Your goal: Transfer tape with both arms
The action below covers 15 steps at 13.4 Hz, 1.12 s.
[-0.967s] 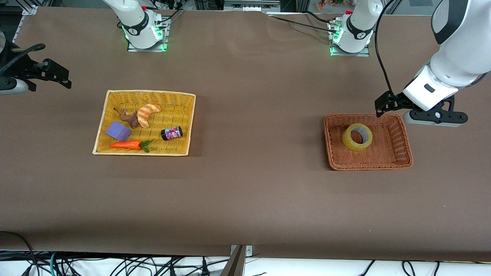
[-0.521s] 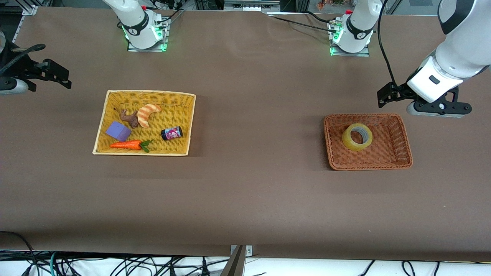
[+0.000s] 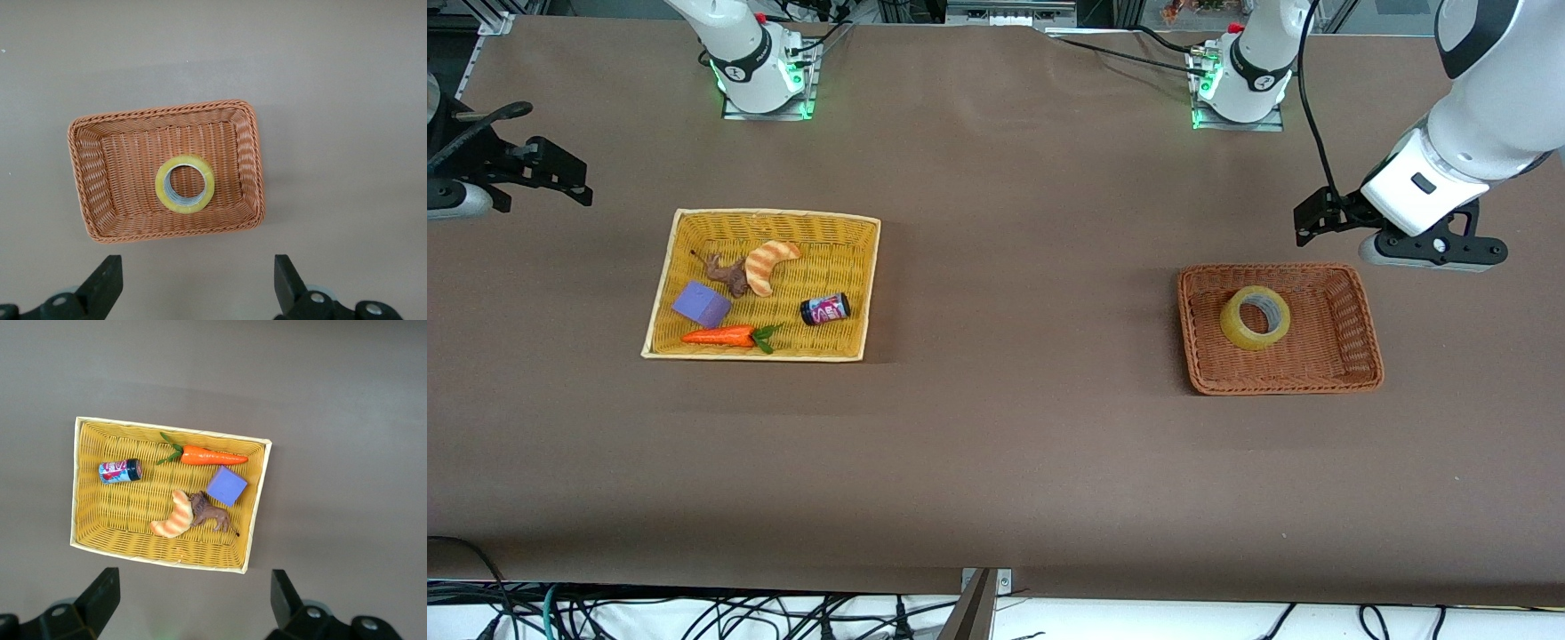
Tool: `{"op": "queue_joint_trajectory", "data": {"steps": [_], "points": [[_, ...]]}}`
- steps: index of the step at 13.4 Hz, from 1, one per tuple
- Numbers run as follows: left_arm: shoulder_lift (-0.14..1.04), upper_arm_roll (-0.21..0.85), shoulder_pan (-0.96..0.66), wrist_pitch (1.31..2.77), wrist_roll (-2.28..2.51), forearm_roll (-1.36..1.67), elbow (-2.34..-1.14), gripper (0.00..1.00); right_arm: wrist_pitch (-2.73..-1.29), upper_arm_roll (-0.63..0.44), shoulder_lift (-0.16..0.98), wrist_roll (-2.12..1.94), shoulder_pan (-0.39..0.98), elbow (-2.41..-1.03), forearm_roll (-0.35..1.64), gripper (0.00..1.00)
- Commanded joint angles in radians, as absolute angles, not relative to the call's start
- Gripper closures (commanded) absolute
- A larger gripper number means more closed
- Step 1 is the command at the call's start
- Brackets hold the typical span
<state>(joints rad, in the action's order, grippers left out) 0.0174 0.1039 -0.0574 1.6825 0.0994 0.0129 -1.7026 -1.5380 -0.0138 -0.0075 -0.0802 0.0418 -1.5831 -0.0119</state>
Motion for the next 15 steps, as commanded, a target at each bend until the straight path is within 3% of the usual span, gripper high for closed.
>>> {"op": "queue_joint_trajectory", "data": {"steps": [1, 15], "points": [[0.02, 0.101, -0.057, 1.667, 0.075, 0.04, -1.683, 0.0, -1.543, -0.009, -0.012, -0.086, 0.034, -1.585, -0.015, 0.0], [0.012, 0.101, -0.046, 1.651, 0.032, 0.041, -1.683, 0.0, -1.543, -0.009, -0.014, -0.087, 0.032, -1.585, -0.018, 0.0]]}}
